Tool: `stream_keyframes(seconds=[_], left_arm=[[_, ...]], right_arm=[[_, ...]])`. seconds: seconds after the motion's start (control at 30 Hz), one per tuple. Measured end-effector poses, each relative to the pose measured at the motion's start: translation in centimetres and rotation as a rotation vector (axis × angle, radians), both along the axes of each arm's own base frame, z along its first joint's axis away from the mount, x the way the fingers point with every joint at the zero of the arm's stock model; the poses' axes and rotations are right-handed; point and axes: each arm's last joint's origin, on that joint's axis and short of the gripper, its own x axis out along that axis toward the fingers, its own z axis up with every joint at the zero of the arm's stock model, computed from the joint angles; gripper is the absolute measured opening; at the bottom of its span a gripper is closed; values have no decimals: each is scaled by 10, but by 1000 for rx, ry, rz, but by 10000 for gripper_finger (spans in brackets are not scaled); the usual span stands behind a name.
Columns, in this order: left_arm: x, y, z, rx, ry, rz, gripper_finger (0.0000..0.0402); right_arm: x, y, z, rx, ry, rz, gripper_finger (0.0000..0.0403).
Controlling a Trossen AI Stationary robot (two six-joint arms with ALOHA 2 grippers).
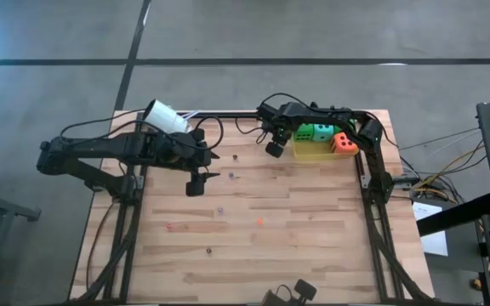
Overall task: Pick & Place Dice
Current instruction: Put the small yellow dice into the yellow bin
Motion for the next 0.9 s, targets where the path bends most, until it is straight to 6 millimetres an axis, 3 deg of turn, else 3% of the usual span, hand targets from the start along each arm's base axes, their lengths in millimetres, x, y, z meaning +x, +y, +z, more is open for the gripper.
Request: stream_keyframes(seconds=[0.53,0.7,0.9], left_arm=[[0,0,0,2,0,-2,246],[0,0,0,2,0,-2,244],[0,0,0,2,1,-2,245]], right_arm=[[1,-1,-4,-4,-11,14,132],[1,-1,-3,-8,-12,13,128],[1,-1,-4,-8,-13,1,94]])
